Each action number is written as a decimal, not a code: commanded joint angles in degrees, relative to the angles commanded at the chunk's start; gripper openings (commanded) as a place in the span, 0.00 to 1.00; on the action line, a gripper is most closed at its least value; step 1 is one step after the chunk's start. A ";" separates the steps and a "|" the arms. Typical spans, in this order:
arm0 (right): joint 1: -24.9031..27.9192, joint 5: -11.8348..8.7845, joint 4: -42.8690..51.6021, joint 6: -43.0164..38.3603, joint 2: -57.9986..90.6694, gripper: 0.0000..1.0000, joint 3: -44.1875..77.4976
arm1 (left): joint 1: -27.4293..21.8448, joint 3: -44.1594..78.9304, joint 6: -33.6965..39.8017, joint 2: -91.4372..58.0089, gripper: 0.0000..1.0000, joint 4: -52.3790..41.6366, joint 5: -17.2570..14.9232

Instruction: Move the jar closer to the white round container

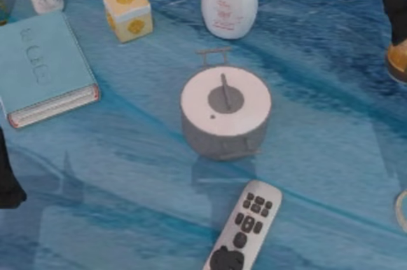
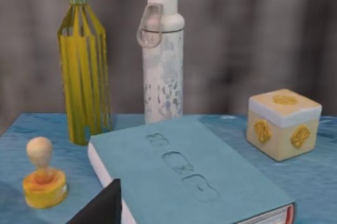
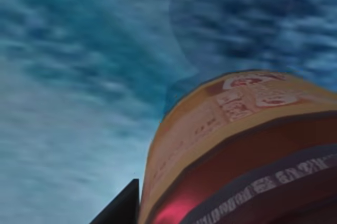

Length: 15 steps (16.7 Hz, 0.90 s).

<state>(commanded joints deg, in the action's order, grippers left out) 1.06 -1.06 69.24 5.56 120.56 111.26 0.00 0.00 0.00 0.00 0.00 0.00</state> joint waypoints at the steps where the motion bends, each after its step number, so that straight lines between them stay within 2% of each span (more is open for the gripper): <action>1: 0.02 0.00 0.00 0.00 -0.42 0.00 -0.43 | 0.00 0.00 0.00 0.00 1.00 0.00 0.00; 5: -0.17 0.00 -0.09 -0.27 -0.29 0.00 -0.35 | 0.00 0.00 0.00 0.00 1.00 0.00 0.00; 7: 1.52 0.32 -1.42 -2.38 -0.78 0.00 -2.07 | 0.00 0.00 0.00 0.00 1.00 0.00 0.00; 15: 15.05 4.29 -12.01 -21.74 -4.53 0.00 -16.99 | 0.00 0.00 0.00 0.00 1.00 0.00 0.00</action>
<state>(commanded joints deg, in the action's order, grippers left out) 16.10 3.23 57.23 -16.18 116.03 94.26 0.00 0.00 0.00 0.00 0.00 0.00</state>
